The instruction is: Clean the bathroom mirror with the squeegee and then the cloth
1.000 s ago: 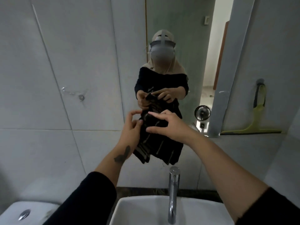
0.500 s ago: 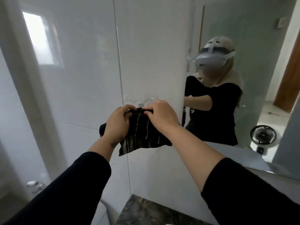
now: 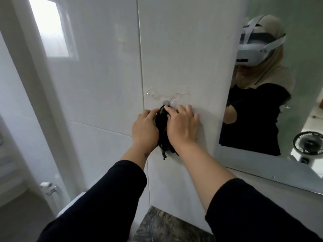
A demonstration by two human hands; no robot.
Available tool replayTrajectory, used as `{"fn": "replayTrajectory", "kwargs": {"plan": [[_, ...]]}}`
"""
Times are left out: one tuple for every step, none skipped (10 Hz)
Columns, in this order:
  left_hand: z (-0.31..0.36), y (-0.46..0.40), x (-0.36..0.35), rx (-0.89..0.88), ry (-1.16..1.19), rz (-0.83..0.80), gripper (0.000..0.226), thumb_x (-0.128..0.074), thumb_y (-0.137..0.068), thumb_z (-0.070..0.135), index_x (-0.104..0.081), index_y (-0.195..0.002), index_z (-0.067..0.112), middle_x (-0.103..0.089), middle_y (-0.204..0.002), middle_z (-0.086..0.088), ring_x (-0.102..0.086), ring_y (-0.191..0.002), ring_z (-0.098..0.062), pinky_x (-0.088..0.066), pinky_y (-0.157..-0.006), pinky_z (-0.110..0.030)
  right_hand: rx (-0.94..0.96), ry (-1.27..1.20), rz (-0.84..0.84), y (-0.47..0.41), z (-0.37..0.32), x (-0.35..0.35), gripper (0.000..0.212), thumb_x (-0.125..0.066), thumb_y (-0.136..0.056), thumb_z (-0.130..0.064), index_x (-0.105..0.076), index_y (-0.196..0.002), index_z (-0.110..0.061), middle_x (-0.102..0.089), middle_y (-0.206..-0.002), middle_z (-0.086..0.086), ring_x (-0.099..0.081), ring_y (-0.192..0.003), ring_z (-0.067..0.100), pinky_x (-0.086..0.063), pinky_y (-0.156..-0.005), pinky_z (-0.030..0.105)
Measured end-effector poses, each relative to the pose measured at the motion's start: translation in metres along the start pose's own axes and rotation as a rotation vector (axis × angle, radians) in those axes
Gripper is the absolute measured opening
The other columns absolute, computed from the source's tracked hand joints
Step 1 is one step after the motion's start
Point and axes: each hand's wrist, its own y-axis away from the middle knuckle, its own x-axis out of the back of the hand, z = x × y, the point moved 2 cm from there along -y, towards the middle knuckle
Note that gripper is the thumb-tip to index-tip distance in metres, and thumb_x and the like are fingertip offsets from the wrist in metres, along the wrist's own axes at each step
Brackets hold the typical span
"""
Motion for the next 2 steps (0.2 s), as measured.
{"fn": "replayTrajectory", "kwargs": {"plan": [[0.009,0.003,0.012,0.086,0.072,-0.153,0.048,-0.038,-0.093,0.017,-0.042,-0.139,0.027,-0.052,-0.136,-0.001,-0.049,-0.123,-0.024,-0.038,-0.103,-0.041,-0.037,-0.082,-0.091,0.009,-0.001,0.015,0.050,-0.047,-0.094,-0.024,-0.039,-0.141,-0.038,-0.044,-0.129,0.006,-0.037,-0.118,0.027,-0.033,-0.092,0.038],[-0.003,0.059,0.023,0.096,0.080,-0.106,0.056,-0.040,-0.094,0.017,-0.026,-0.148,0.024,-0.040,-0.149,-0.002,-0.036,-0.136,-0.023,-0.028,-0.112,-0.047,-0.048,-0.169,-0.107,0.069,0.017,0.043,0.064,-0.051,-0.092,-0.028,-0.022,-0.148,-0.040,-0.032,-0.142,0.010,-0.032,-0.125,0.028,-0.034,-0.101,0.040]]}}
